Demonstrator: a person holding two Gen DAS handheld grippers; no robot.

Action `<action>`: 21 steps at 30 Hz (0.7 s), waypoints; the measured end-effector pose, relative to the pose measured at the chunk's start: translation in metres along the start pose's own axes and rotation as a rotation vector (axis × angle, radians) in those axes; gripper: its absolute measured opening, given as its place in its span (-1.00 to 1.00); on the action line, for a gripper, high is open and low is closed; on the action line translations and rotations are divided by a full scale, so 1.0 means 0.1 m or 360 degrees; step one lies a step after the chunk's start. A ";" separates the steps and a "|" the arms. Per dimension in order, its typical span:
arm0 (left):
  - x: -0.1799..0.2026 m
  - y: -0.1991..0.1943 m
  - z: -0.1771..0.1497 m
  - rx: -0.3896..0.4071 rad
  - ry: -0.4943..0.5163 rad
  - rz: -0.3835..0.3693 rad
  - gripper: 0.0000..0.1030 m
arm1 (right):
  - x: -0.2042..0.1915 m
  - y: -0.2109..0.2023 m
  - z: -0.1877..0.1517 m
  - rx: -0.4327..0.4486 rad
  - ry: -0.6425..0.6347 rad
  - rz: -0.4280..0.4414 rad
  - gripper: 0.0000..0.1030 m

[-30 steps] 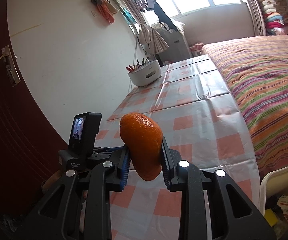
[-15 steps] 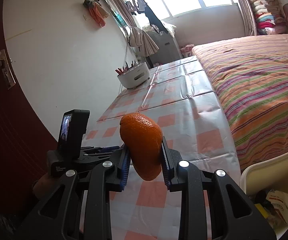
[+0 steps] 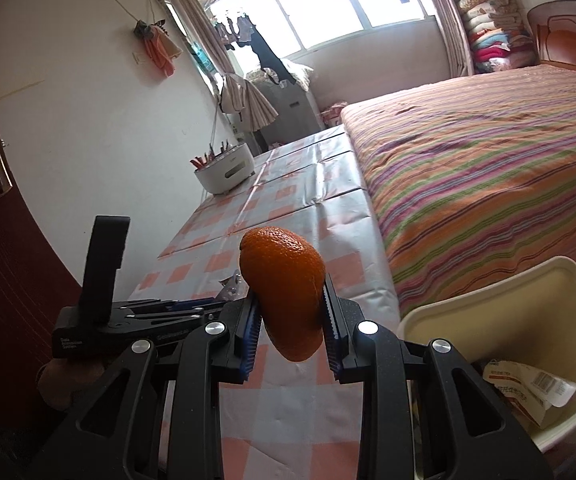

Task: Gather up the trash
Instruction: 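Carry the orange and blister pack over the cream bin, then open both tools to drop orange and blister pack into the bin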

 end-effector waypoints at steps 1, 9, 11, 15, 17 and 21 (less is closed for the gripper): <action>0.07 -0.01 0.00 0.0000 0.0012 -0.0020 -0.40 | 0.07 -0.04 0.00 0.0012 0.0009 -0.0028 -0.49; 0.55 -0.13 -0.02 0.0008 0.0078 -0.0147 -0.40 | 0.76 -0.41 -0.05 0.0115 0.0093 -0.0336 -0.49; 0.69 -0.17 -0.02 0.0017 0.0104 -0.0180 -0.40 | 0.92 -0.49 -0.08 0.0124 0.0108 -0.0438 -0.48; 0.96 -0.24 -0.02 0.0032 0.0165 -0.0236 -0.40 | 1.16 -0.55 -0.13 0.0121 0.0178 -0.0519 -0.42; 1.10 -0.27 -0.02 0.0040 0.0195 -0.0260 -0.40 | 1.27 -0.53 -0.14 0.0110 0.0203 -0.0569 -0.38; 1.34 -0.30 -0.02 0.0039 0.0236 -0.0308 -0.40 | 1.38 -0.53 -0.14 0.0118 0.0241 -0.0576 -0.03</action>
Point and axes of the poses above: each gripper's, at about its wrist camera, not at the fingertips, and y roughly the way its jaws point, x to its right, z to its top, the point moved 4 cm from there along y, roughly the way its jaws point, and after that the axes turned 5 degrees about z, right-handed, at the moved point
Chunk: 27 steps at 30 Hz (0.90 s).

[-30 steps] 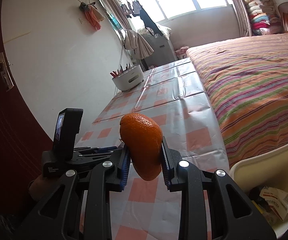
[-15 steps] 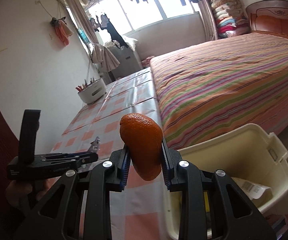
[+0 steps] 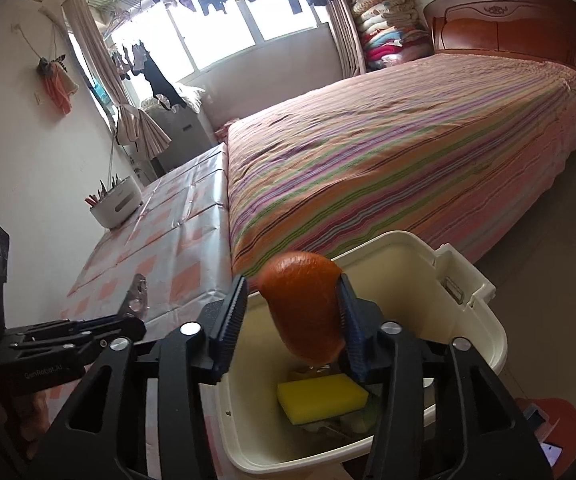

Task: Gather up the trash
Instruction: 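Open both tools to drop orange and blister pack into the bin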

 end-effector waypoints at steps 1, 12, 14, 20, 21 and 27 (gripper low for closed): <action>0.05 0.01 0.01 -0.0004 0.0008 -0.0012 -0.40 | 0.04 -0.01 0.03 0.0018 0.0037 0.0036 -0.03; 0.58 0.24 0.06 -0.0052 0.0115 -0.0111 -0.40 | 0.43 -0.19 0.28 0.0234 0.0289 0.0129 -0.02; 0.66 0.32 0.06 -0.0083 0.0126 -0.0125 -0.40 | 0.44 -0.20 0.26 0.0278 0.0333 0.0109 0.05; 0.83 0.53 0.06 -0.0128 0.0122 -0.0139 -0.39 | 0.57 -0.26 0.25 0.0363 0.0417 0.0109 0.09; 0.85 0.56 0.07 -0.0133 0.0119 -0.0143 -0.38 | 0.58 -0.25 0.26 0.0363 0.0425 0.0114 0.11; 0.93 0.64 0.06 -0.0120 0.0120 -0.0110 -0.14 | 0.43 -0.14 0.13 0.0383 0.0421 0.0096 0.26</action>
Point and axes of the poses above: each gripper's, at about its wrist camera, not at the fingertips, and y roughly the way its jaws point, x to its right, z to its top, the point moved 4 cm from there along y, roughly the way its jaws point, and after that the axes turned 5 degrees about z, right-handed, at the moved point
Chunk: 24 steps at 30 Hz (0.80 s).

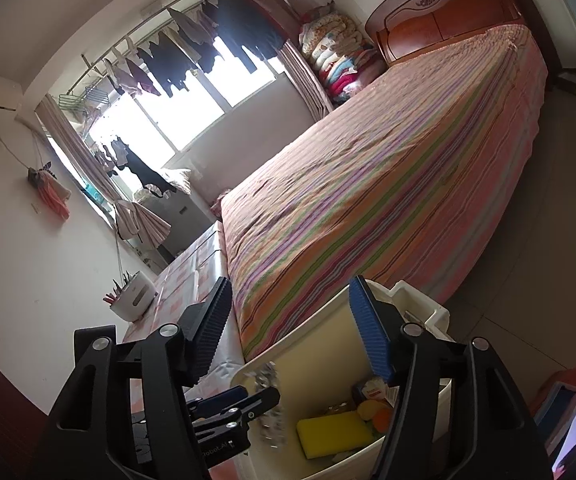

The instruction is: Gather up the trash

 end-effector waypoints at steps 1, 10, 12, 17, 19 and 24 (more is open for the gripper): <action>0.01 0.01 -0.01 -0.0007 0.0000 0.0008 0.01 | 0.00 -0.01 0.00 0.0006 0.0002 0.0000 0.28; -0.14 -0.31 -0.17 0.0088 0.0015 0.0128 0.28 | 0.00 -0.08 -0.11 0.0019 -0.0082 -0.0058 0.39; -0.25 -0.47 -0.24 0.0159 -0.0011 0.0201 0.29 | -0.06 -0.03 -0.25 0.0007 -0.0137 -0.0093 0.41; -0.58 -0.85 -0.39 0.0327 -0.0111 0.0410 0.29 | -0.30 0.03 -0.52 0.0002 -0.0317 -0.0168 0.48; -0.70 -0.99 -0.42 0.0374 -0.0164 0.0450 0.29 | -0.39 0.05 -0.61 0.0007 -0.0389 -0.0210 0.53; -0.91 -1.21 -0.48 0.0453 -0.0224 0.0525 0.39 | -0.71 0.16 -0.92 -0.0042 -0.0507 -0.0237 0.54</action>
Point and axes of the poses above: each gripper's, at about its wrist camera, not at the fingertips, and y roughly the way its jaws point, x to its right, z to its top, the point moved 4 cm from there along y, roughly the way its jaws point, and after that the axes turned 5 degrees about z, right-handed, at the moved point
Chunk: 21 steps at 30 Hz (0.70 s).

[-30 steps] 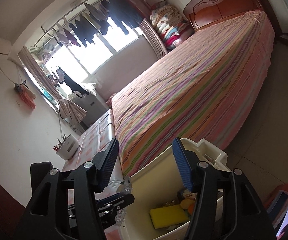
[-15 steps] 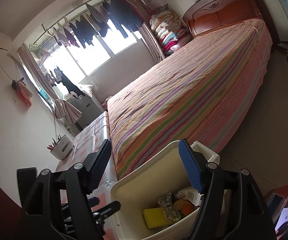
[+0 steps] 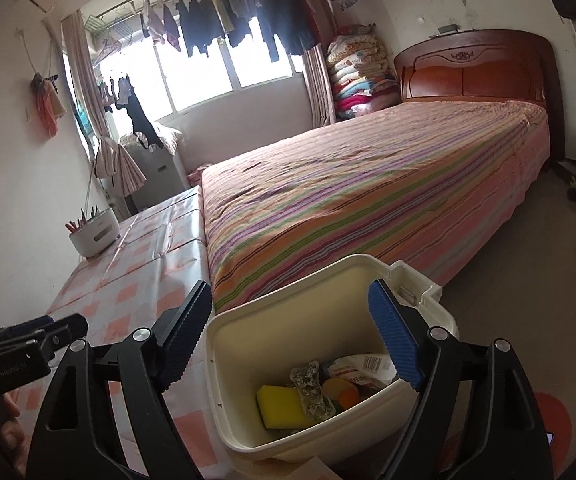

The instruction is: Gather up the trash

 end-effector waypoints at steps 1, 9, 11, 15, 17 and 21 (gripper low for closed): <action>-0.04 -0.03 -0.01 0.0025 -0.0008 0.0012 0.39 | -0.10 0.02 -0.06 -0.0010 -0.0020 -0.0005 0.54; -0.23 -0.14 -0.10 0.0077 -0.0024 0.0115 0.40 | -0.45 -0.05 -0.21 0.0000 -0.0197 -0.0060 0.61; -0.25 -0.16 -0.13 0.0087 -0.0014 0.0143 0.40 | -0.47 -0.08 -0.21 0.0004 -0.0196 -0.0063 0.61; -0.27 -0.22 -0.17 0.0110 -0.0018 0.0165 0.40 | -0.42 -0.19 -0.14 0.0021 -0.0208 -0.0078 0.61; -0.28 -0.25 -0.18 0.0121 -0.0016 0.0176 0.40 | -0.35 -0.32 -0.08 0.0045 -0.0230 -0.0092 0.61; -0.29 -0.29 -0.21 0.0132 -0.0019 0.0197 0.40 | -0.32 -0.46 0.00 0.0086 -0.0261 -0.0122 0.67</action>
Point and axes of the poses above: each gripper's, at about its wrist camera, not at the fingertips, and y roughly the way its jaws point, x to its right, z to its top, the point moved 4 cm from there along y, roughly the way its jaws point, and after that the axes turned 5 degrees about z, right-handed, at the moved point
